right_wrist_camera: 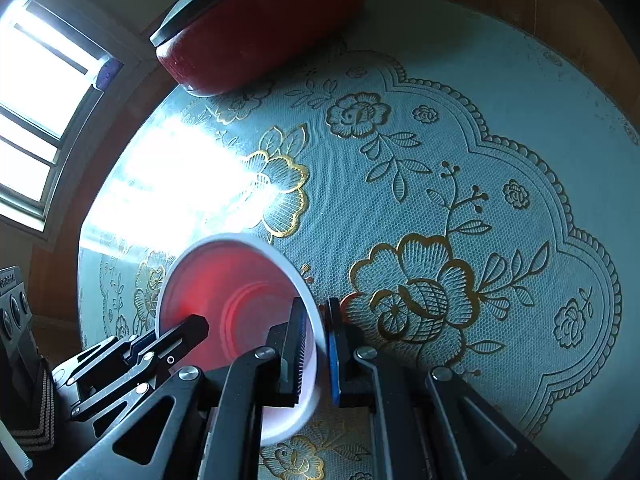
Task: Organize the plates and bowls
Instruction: 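Grasp the red plastic cup rim with the left tool and lift, then lower the red cup in the left tool into the yellow bowl held by the right tool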
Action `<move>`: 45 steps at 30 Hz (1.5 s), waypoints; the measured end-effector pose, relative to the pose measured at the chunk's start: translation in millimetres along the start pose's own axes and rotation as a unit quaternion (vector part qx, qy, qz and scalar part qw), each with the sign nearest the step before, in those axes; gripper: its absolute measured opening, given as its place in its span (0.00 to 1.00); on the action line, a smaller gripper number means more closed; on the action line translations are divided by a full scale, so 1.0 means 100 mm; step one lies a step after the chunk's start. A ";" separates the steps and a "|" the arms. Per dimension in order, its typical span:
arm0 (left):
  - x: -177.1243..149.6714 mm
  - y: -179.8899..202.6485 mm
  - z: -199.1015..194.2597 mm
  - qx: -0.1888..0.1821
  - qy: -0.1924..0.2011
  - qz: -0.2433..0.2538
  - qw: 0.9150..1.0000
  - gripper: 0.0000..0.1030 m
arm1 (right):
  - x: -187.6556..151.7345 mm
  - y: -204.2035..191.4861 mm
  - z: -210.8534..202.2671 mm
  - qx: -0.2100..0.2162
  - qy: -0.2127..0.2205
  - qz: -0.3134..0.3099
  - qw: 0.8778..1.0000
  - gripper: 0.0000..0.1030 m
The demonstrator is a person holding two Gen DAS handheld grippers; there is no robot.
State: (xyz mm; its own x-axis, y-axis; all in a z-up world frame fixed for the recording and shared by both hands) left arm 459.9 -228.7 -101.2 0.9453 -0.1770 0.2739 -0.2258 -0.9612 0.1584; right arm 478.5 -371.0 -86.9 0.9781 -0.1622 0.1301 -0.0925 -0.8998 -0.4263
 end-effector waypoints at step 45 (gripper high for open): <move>-0.94 0.55 -1.20 -0.052 0.073 0.019 0.996 0.09 | -1.25 -0.21 -1.22 0.024 0.085 0.016 0.996 0.08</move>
State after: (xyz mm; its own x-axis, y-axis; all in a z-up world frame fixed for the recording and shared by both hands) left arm 330.2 -239.2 -4.3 0.8927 -0.1734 0.4159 -0.2919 -0.9256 0.2408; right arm 335.3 -381.4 14.9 0.9284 -0.2616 0.2639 -0.1112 -0.8733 -0.4744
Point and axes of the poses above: each gripper's, at about its wrist camera, not at the fingertips, and z roughly the way its jaws point, y to its right, x to its top, the point moved 4 cm from there along z, roughly the way its jaws point, and after that the axes turned 7 degrees about -y, right-handed, at the moved point
